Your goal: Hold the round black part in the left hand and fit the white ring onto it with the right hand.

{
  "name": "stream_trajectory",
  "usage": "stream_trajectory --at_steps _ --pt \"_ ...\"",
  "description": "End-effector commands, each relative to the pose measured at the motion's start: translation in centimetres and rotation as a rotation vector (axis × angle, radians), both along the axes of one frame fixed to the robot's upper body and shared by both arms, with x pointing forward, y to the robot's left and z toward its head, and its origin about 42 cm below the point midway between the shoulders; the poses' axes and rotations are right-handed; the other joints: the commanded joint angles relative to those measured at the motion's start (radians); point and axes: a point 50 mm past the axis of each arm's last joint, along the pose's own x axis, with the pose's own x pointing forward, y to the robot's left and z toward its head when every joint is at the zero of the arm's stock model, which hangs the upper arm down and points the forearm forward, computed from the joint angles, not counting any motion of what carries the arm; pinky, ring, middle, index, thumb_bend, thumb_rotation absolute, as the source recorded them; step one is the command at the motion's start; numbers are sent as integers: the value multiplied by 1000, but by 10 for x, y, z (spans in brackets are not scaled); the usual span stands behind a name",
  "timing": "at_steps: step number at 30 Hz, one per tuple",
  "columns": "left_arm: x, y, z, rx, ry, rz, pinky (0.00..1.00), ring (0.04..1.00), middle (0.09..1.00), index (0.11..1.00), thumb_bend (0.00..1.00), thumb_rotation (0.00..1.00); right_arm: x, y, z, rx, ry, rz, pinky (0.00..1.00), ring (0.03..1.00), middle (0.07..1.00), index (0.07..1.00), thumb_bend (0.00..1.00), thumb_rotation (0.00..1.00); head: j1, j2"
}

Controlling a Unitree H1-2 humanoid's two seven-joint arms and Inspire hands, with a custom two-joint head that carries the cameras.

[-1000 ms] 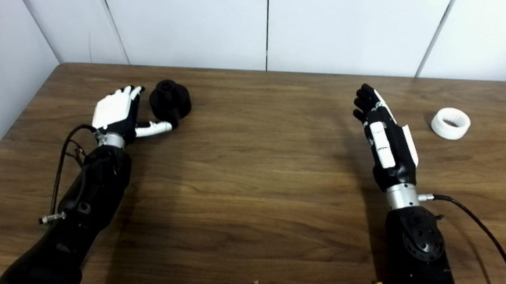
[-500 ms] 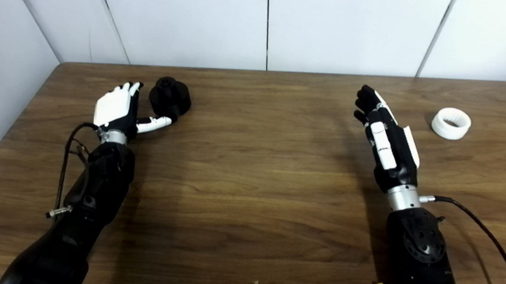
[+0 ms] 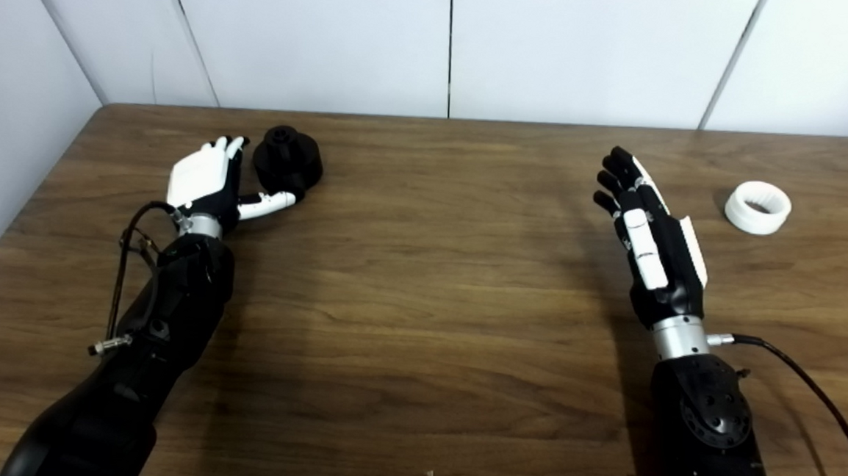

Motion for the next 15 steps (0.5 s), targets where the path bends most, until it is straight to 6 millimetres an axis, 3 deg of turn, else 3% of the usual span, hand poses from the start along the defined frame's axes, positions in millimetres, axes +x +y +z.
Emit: stream_trajectory --at_steps 1,15 --pt "21 -3 36 -1 -92 -21 999 1000 1000 935 1000 681 -32 -16 -36 4 107 -42 890 914 915 910 517 809 0 1" --pt "28 -6 42 -47 -86 -55 1000 1000 1000 933 1000 691 -34 -14 -38 9 104 -41 904 921 919 915 508 810 -3 -2"
